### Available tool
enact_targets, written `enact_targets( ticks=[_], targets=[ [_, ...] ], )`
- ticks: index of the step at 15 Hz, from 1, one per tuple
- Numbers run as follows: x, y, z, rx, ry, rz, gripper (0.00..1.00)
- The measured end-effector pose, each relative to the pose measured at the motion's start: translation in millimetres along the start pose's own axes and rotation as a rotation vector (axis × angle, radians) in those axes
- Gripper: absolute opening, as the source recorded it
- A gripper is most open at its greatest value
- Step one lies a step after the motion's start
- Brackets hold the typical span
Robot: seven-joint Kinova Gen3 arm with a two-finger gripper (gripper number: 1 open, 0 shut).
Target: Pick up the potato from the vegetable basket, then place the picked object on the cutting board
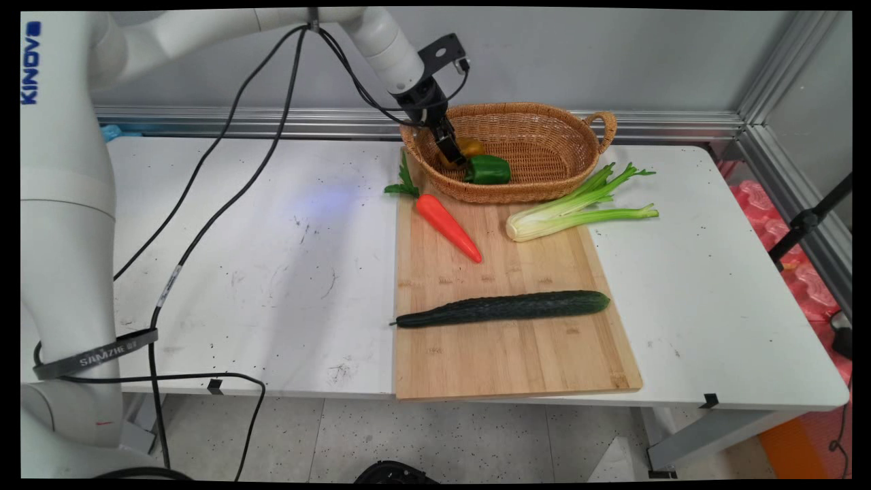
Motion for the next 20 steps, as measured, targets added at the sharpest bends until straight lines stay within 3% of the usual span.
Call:
enact_targets(
  ticks=[4,5,13,20],
  targets=[
    [2,-4,11,0.003,0.003,0.027,1.0],
    [3,-5,13,0.003,0.005,0.036,0.0],
    [8,-2,10,0.001,-0.004,0.099,0.0],
    [44,12,-39,0.028,0.017,0.147,0.0]
  ],
)
